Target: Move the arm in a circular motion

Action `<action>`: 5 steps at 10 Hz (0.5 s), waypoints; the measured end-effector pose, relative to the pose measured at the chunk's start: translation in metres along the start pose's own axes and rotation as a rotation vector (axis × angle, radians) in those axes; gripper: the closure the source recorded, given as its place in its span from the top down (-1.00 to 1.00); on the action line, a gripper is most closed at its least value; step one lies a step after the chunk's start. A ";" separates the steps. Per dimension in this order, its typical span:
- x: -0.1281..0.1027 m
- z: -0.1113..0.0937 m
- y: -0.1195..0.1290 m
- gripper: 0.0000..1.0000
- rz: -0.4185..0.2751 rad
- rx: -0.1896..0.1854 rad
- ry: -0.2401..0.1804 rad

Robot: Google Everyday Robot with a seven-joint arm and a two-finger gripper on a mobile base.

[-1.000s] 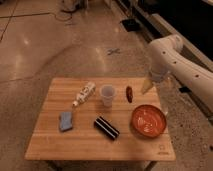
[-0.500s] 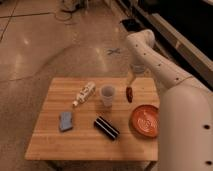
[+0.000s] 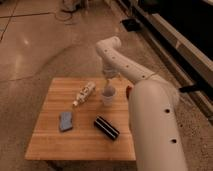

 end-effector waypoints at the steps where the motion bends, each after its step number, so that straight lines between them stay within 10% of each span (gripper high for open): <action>1: 0.009 0.000 -0.038 0.60 -0.087 0.024 0.004; 5: -0.011 -0.007 -0.157 0.60 -0.356 0.106 0.017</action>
